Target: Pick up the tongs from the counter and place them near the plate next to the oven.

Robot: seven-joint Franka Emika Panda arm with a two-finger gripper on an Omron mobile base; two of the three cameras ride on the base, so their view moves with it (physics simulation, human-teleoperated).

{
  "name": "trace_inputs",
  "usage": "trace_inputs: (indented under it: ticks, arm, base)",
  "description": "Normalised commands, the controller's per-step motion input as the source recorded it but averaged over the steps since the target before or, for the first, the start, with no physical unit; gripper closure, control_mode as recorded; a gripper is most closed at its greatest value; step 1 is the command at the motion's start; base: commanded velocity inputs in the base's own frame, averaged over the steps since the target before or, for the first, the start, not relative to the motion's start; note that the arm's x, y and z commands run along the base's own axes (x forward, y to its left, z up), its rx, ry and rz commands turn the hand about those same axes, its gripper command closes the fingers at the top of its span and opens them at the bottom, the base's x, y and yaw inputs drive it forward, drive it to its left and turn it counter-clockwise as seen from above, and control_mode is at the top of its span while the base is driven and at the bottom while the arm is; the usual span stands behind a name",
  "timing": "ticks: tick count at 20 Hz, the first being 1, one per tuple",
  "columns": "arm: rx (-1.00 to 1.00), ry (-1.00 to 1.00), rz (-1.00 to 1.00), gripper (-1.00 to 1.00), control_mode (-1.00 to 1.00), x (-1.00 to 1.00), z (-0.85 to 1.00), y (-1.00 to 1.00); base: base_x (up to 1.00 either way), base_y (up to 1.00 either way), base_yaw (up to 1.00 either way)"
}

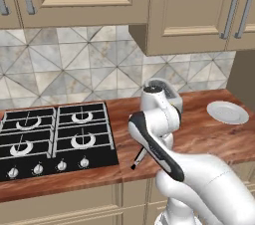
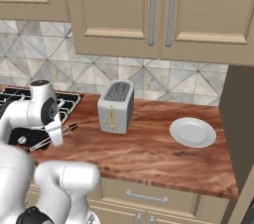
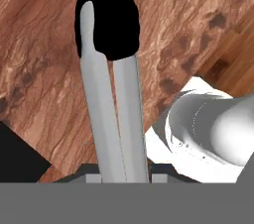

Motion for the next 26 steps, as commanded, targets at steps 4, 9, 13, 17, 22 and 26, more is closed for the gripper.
trace_inputs:
  ticks: [4,9,13,17,22,26]
  arm:
    - [-0.11,0.14,0.00,1.00,-1.00,-0.17,0.76,-0.86]
    - [-0.14,0.13,0.00,1.00,-1.00,0.12,0.49,-1.00]
    - [-0.06,0.15,0.00,1.00,-1.00,0.54,0.12,-1.00]
    - [0.01,0.10,0.01,1.00,-1.00,0.60,-0.09,-1.00]
    - [0.16,0.02,0.02,1.00,-1.00,0.51,-0.44,-1.00]
    - [0.23,0.00,0.00,1.00,-1.00,0.25,-0.55,-1.00]
  base:
    - [0.00,0.00,0.00]
    - [0.00,0.00,0.00]
    - [0.00,0.00,0.00]
    - [0.00,0.00,0.00]
    - [0.00,0.00,0.00]
    - [0.00,0.00,0.00]
